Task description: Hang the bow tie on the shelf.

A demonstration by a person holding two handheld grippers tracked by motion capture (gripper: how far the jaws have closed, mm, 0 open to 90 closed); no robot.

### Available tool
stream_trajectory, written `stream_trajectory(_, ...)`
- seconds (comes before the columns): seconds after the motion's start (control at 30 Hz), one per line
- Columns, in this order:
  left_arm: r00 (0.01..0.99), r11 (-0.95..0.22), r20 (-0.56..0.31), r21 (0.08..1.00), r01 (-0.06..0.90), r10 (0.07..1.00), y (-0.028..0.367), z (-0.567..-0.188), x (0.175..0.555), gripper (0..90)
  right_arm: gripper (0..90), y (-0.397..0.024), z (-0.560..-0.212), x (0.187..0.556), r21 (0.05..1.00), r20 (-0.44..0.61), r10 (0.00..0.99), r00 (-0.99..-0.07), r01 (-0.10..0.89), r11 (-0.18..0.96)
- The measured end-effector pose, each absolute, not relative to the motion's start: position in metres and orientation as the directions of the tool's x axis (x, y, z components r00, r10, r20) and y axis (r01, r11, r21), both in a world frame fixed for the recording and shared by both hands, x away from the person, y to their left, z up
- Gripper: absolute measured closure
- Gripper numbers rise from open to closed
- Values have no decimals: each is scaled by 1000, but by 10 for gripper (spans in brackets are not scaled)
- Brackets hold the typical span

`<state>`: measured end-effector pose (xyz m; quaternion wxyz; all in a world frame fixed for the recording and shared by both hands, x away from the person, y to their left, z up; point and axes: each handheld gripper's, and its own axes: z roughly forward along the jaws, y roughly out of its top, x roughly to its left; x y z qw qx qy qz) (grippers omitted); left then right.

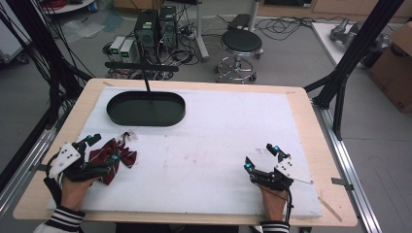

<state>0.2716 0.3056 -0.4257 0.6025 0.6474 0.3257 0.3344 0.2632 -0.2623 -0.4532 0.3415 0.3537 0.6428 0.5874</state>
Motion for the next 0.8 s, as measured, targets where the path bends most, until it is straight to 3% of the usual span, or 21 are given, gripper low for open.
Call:
stream_trajectory(0.53, 580, -217, 107, 968, 124, 808, 308, -385, 318, 171, 102, -263, -453, 263, 997, -15, 864, -504, 57, 51)
stream_trajectory(0.8, 564, -286, 113, 931, 228, 818, 310, -382, 346, 175, 102, -262, -453, 263, 997, -20, 865, -502, 54, 55)
